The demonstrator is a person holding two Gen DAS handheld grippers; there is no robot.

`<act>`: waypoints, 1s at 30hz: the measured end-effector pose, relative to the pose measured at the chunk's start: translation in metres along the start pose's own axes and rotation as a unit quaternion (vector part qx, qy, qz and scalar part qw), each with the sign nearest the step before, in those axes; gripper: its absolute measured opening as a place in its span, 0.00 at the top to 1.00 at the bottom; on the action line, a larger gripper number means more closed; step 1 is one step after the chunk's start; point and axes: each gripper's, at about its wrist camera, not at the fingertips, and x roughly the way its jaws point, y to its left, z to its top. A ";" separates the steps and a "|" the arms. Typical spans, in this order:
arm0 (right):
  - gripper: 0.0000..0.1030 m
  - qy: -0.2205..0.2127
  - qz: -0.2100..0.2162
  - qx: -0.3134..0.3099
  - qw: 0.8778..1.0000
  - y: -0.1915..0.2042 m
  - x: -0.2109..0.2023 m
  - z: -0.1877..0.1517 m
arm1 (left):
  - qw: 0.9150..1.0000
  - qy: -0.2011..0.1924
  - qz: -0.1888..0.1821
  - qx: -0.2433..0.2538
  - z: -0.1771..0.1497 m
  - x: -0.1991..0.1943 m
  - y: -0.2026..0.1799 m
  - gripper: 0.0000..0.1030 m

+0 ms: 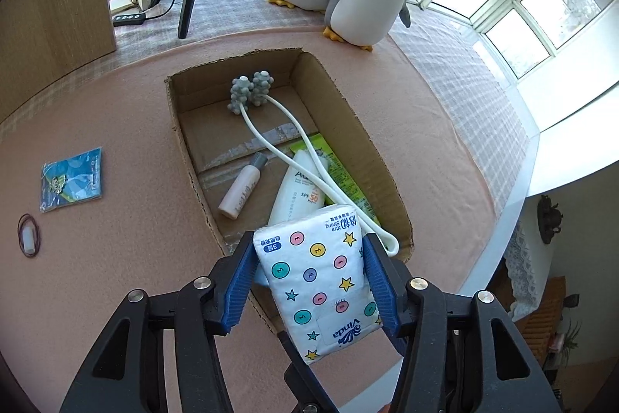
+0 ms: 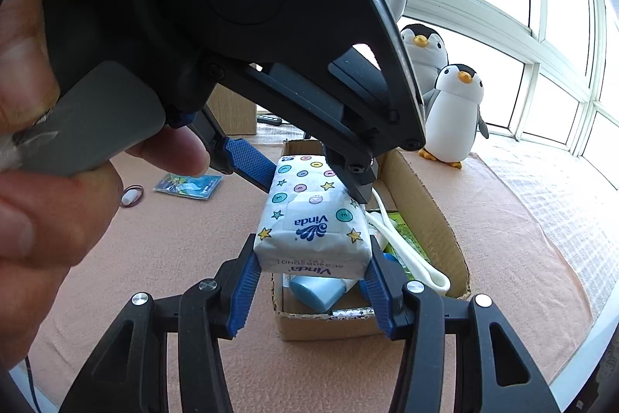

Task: Organize objects
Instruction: 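Carry the tissue pack into the box with both grippers and release it, then move both grippers out of the box toward the blue packet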

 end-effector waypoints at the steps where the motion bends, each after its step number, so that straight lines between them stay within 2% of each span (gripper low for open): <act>1: 0.54 0.000 -0.005 0.000 1.000 -0.003 0.003 0.001 | 1.000 -0.009 0.011 0.003 0.004 0.003 0.000 0.16; 2: 0.53 0.003 -0.014 -0.005 1.000 -0.004 0.008 0.001 | 1.000 -0.020 0.023 0.002 0.007 0.005 0.003 0.05; 3: 0.52 0.014 -0.025 -0.010 1.000 -0.005 0.016 0.000 | 0.999 -0.026 0.031 -0.006 0.009 0.007 0.009 0.01; 5: 0.51 0.042 -0.023 -0.002 0.999 -0.010 0.027 -0.003 | 0.999 -0.019 0.033 -0.017 0.010 0.012 0.022 0.01; 8: 0.46 0.032 -0.037 -0.004 0.999 -0.011 0.020 -0.007 | 0.998 -0.020 0.046 -0.035 0.005 0.010 0.046 0.01; 16: 0.45 0.029 -0.009 -0.011 0.999 0.006 0.015 -0.004 | 0.992 -0.026 0.071 -0.099 -0.033 -0.024 0.128 0.01; 22: 0.44 0.046 0.035 -0.043 0.997 0.060 0.024 -0.002 | 0.980 -0.030 0.098 -0.170 -0.083 -0.057 0.207 0.01; 30: 0.43 0.086 0.110 -0.081 0.987 0.127 0.058 -0.003 | 0.953 -0.047 0.121 -0.273 -0.155 -0.102 0.304 0.01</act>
